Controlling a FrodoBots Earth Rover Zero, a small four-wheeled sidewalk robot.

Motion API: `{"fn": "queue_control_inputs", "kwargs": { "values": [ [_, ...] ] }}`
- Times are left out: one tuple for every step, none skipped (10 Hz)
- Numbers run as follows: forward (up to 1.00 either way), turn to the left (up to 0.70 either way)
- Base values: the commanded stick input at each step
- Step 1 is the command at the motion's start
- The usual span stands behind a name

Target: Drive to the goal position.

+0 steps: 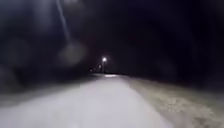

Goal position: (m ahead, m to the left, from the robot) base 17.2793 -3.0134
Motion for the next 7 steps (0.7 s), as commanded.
{"fn": "queue_control_inputs", "kwargs": {
  "values": [
    [1.00, 0.13],
    [1.00, 0.26],
    [1.00, 0.20],
    [1.00, 0.14],
    [1.00, 0.08],
    [1.00, 0.02],
    [1.00, 0.00]
  ]
}}
